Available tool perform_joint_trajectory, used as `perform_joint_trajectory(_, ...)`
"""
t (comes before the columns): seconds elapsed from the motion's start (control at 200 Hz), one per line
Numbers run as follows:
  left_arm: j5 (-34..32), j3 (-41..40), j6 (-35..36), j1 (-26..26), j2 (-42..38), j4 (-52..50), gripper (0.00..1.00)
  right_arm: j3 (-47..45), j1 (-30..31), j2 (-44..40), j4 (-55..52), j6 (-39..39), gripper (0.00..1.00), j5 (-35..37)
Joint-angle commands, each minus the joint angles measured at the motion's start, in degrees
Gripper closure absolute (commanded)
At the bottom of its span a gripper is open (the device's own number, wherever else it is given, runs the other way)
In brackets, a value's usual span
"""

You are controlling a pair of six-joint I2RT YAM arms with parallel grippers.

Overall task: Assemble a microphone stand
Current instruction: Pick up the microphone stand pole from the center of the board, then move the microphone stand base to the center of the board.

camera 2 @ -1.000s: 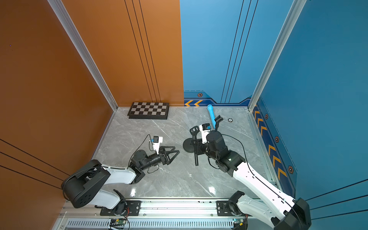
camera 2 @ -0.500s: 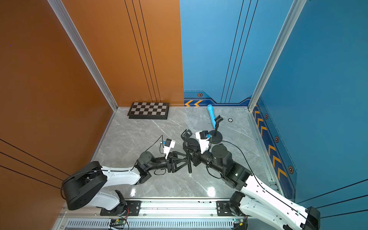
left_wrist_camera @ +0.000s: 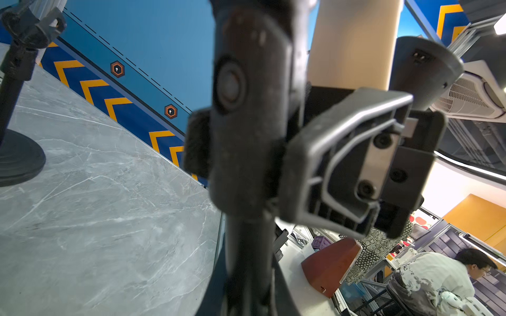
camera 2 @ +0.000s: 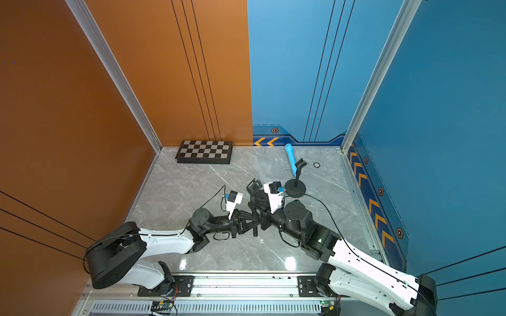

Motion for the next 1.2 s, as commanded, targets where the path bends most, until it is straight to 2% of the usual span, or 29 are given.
perform_joint_trajectory(0.0,-4.2,-2.4,2.2,1.8,-2.0,-0.9,1.0,-0.1,0.7,-0.4,2.9,-0.7,0.72,1.5)
perform_joint_trajectory(0.04,-4.5,-3.3,3.3,2.5,-2.7,-1.0,1.0,0.0,0.7,-0.1,2.2,-0.6,0.65,2.5)
perform_joint_trajectory(0.095,-5.8,-4.9,6.2,3.6,-3.8,-1.4,1.0,0.7,0.4,0.6,0.1,0.6,0.45,5.5)
perform_joint_trajectory(0.21,-13.9,-10.6,11.9,7.2,-7.1,-4.9,1.0,6.1,-2.6,3.0,-11.4,4.0,0.32,10.0)
perform_joint_trajectory(0.29,-18.8,-14.2,13.1,11.4,-9.7,-7.8,1.0,7.6,-5.6,4.7,-16.9,6.8,0.31,12.2)
perform_joint_trajectory(0.385,-22.6,-17.9,15.8,15.4,-13.3,-10.0,1.0,6.7,-12.8,8.8,-18.5,10.2,0.3,7.2)
perform_joint_trajectory(0.44,-24.9,-19.4,18.4,16.3,-16.1,-12.4,1.0,7.4,-17.4,12.9,-19.6,10.9,0.3,5.0)
perform_joint_trajectory(0.54,-28.1,-19.6,23.4,16.1,-21.4,-19.7,1.0,13.1,-20.8,22.6,-25.3,8.6,0.27,6.2)
perform_joint_trajectory(0.736,-30.8,-21.5,36.5,13.0,-26.8,-22.1,1.0,31.4,-22.0,43.1,-38.3,5.1,0.22,6.0)
perform_joint_trajectory(0.871,-32.3,-23.0,40.4,11.2,-27.9,-22.1,1.0,41.1,-22.9,54.2,-44.1,3.9,0.21,4.1)
perform_joint_trajectory(1.006,-33.3,-24.0,42.1,10.3,-28.8,-22.1,1.0,45.4,-23.4,60.1,-46.7,4.0,0.21,6.1)
perform_joint_trajectory(1.196,-34.3,-24.8,43.4,9.9,-28.5,-22.1,1.0,46.2,-24.4,65.4,-46.9,4.2,0.23,2.5)
